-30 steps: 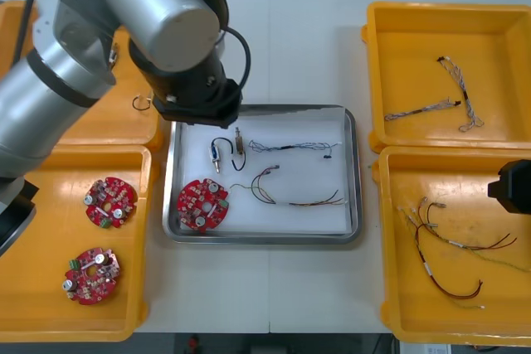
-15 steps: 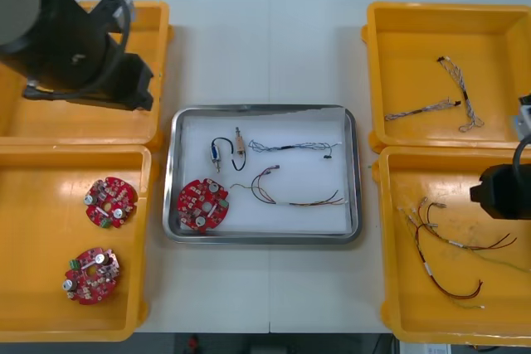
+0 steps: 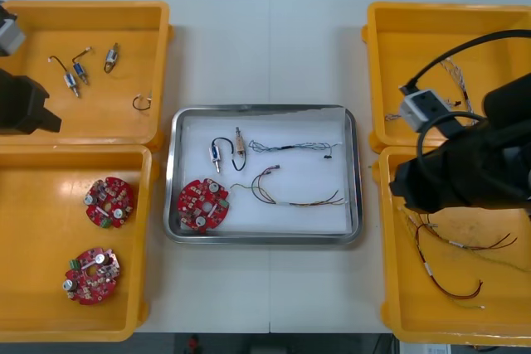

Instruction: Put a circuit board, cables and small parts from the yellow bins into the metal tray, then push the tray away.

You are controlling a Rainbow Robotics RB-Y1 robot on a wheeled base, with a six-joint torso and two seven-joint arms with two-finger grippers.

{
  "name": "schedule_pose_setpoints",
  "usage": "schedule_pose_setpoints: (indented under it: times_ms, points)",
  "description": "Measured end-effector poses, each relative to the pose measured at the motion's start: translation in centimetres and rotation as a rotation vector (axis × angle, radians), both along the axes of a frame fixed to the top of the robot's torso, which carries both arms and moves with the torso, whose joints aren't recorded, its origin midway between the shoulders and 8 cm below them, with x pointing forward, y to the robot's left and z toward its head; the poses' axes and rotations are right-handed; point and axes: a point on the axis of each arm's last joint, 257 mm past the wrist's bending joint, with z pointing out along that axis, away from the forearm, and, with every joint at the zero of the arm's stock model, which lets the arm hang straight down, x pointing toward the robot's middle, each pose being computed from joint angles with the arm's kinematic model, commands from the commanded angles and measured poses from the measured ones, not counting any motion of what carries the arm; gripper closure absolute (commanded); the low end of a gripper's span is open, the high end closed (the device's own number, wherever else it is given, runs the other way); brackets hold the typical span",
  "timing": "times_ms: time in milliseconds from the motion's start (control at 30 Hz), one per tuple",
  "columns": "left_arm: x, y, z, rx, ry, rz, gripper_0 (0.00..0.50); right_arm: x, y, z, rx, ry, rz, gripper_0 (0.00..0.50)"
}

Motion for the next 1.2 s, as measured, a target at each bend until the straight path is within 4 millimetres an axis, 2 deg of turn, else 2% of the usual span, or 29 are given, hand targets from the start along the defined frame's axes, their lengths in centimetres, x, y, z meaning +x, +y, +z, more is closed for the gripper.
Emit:
schedule_pose_setpoints:
  times_ms: [133,333,600,833,1200]
  points:
    - [-0.8,1.8,-0.6,0.012,0.007,-0.003,0.000,-0.6,3.4,-0.9,-0.068,0.013,0.127,0.000]
    - [-2.0,3.6,-1.7,0.020,0.026,0.009,0.000,-0.9,6.3,-2.4,-0.150,0.037,0.232,0.000]
    - [-3.6,5.5,-2.9,0.013,0.051,0.062,0.000,-1.4,11.0,-2.9,-0.215,-0.006,0.356,0.000]
    - [-4.2,5.8,-3.6,0.016,0.068,0.071,0.000,-2.3,13.4,-4.6,-0.349,-0.026,0.613,0.000]
    - [-4.2,5.8,-3.6,0.017,0.068,0.070,0.000,-2.4,18.4,-7.7,-0.369,-0.089,0.759,0.000]
